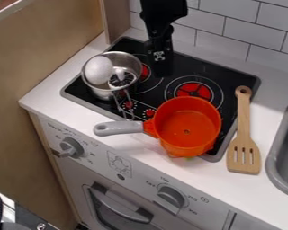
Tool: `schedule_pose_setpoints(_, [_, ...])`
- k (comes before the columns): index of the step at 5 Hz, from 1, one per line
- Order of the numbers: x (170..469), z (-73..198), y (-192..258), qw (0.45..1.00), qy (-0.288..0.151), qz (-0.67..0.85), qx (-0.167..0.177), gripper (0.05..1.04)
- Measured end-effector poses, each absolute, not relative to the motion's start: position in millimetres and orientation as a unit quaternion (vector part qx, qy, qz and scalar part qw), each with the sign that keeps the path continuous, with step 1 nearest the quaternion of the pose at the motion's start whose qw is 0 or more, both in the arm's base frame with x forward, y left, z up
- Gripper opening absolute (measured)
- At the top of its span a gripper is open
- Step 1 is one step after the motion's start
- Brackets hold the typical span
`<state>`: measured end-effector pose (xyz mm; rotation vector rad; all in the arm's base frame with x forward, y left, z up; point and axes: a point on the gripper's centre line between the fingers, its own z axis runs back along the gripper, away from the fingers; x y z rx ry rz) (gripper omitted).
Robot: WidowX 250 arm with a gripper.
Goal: Moved the orange pot to the right burner
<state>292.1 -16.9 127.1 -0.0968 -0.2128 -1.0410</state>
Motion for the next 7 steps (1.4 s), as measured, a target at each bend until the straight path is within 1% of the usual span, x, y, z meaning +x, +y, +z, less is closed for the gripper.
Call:
schedule_pose_setpoints(1, [277,129,-34,0.831,-0.107,-0.542,-0.071,1.001])
schedule_pose_setpoints(3, [246,128,-53,0.778,-0.089,-0.613,-0.102,1.001])
schedule_pose_setpoints(4, [238,121,-63,0.758,-0.073,-0.641,-0.098,1.001])
schedule_pose_setpoints(5, [233,113,-68,0.753,-0.063,-0.648,-0.093,1.001])
schedule_pose_setpoints(6, [231,98,-69,0.758,-0.064,-0.644,-0.085,1.001])
schedule_pose_setpoints(7, [229,85,-67,0.763,-0.069,-0.640,-0.066,1.001])
